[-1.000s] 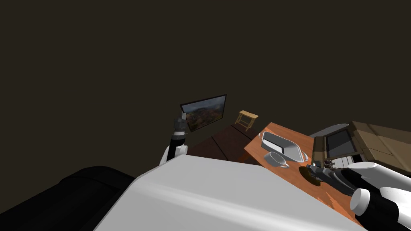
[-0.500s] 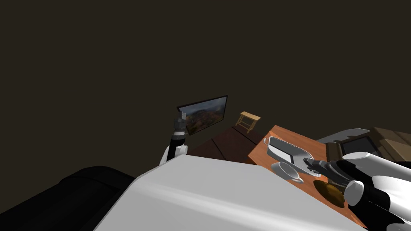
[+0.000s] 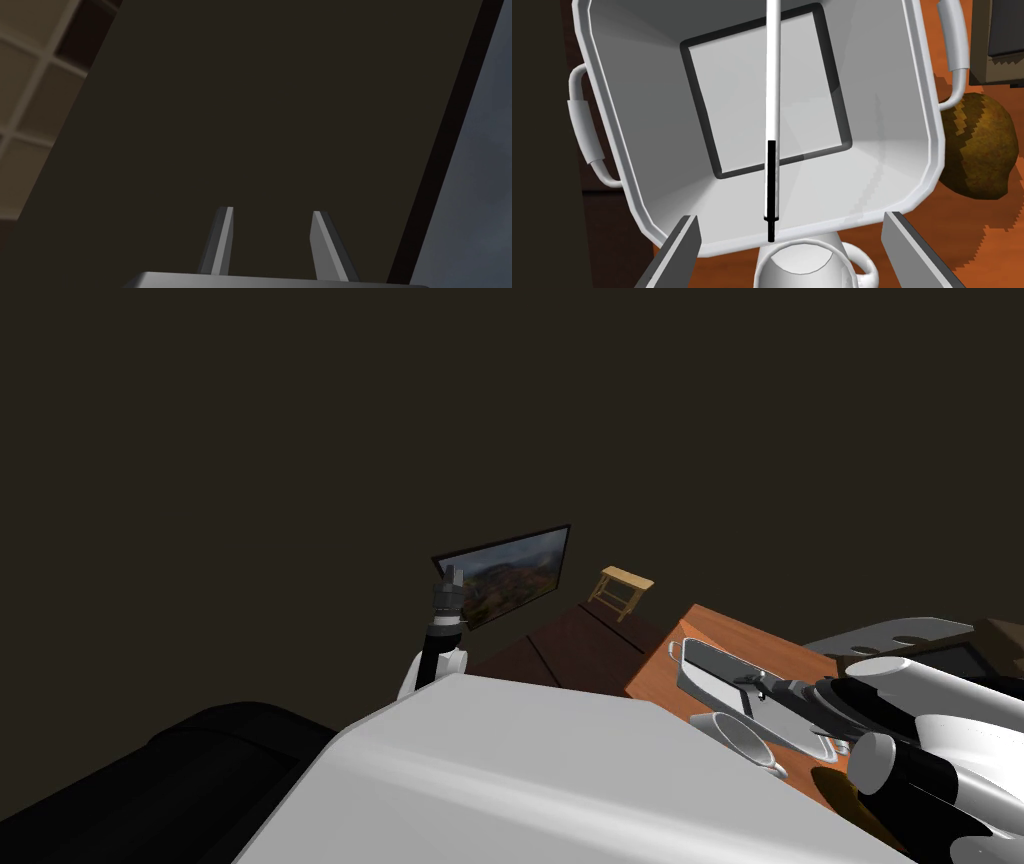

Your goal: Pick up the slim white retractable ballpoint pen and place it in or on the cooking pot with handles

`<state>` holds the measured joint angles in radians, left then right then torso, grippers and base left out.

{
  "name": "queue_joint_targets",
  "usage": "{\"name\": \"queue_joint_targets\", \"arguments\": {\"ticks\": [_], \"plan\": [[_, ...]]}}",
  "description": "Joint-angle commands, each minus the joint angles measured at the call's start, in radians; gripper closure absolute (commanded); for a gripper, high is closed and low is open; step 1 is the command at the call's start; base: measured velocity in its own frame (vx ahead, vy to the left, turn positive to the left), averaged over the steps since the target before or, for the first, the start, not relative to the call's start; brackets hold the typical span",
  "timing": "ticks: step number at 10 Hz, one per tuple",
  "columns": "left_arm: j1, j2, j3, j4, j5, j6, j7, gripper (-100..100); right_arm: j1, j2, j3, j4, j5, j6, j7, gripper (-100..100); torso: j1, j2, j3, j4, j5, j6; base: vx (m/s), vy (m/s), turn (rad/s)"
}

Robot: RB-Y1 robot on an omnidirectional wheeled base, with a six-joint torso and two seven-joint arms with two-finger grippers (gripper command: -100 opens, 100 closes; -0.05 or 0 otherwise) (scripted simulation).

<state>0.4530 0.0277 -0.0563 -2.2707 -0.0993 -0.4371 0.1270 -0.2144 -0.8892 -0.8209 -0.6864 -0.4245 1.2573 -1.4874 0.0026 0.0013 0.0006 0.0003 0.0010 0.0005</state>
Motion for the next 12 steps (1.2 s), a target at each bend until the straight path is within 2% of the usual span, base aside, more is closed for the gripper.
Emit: {"name": "queue_joint_targets", "arguments": {"ticks": [1,3,4,5,8,10,11,12], "plan": [[0.0,0.0,0.0,0.0,0.0,0.0,0.0,0,0.0,0.0,0.0,0.0,0.0,0.0,0.0,-100,0.0,0.0,0.0,0.0,0.0,0.0,0.0,0.0,0.0],[0.0,0.0,0.0,0.0,0.0,0.0,0.0,0,0.0,0.0,0.0,0.0,0.0,0.0,0.0,-100,0.0,0.001,0.001,0.0,0.0,0.0,0.0,0.0,0.0],[0.0,0.0,0.0,0.0,0.0,0.0,0.0,0,0.0,0.0,0.0,0.0,0.0,0.0,0.0,0,0.0,0.002,0.001,0.0,0.0,0.0,0.0,0.0,0.0],[0.0,0.0,0.0,0.0,0.0,0.0,0.0,0,-0.004,-0.025,-0.002,-0.013,-0.002,0.038,-0.011,-100,0.0,0.002,0.001,0.0,0.0,0.0,-0.02,0.008,0.073],[0.0,0.0,0.0,0.0,0.0,0.0,0.0,0,-0.008,-0.05,-0.005,-0.027,-0.004,0.076,-0.022,-100,0.001,0.004,0.002,0.001,0.0,0.0,-0.027,0.007,0.038],[0.0,0.0,0.0,0.0,0.0,0.0,0.0,0,-0.013,-0.083,-0.008,-0.045,-0.007,0.127,-0.037,-100,0.001,0.003,0.002,0.001,0.0,0.0,-0.027,0.012,0.065],[0.0,0.0,0.0,0.0,0.0,0.0,0.0,0,-0.017,-0.074,-0.004,-0.037,-0.005,0.111,-0.035,-100,0.001,0.003,0.002,0.001,0.001,0.0,-0.013,0.003,0.014],[0.0,0.0,0.0,0.0,0.0,0.0,0.0,0,-0.019,-0.078,-0.003,-0.034,-0.005,0.114,-0.035,0,0.0,0.003,0.002,0.001,0.0,0.0,0.0,0.0,0.0]]}}
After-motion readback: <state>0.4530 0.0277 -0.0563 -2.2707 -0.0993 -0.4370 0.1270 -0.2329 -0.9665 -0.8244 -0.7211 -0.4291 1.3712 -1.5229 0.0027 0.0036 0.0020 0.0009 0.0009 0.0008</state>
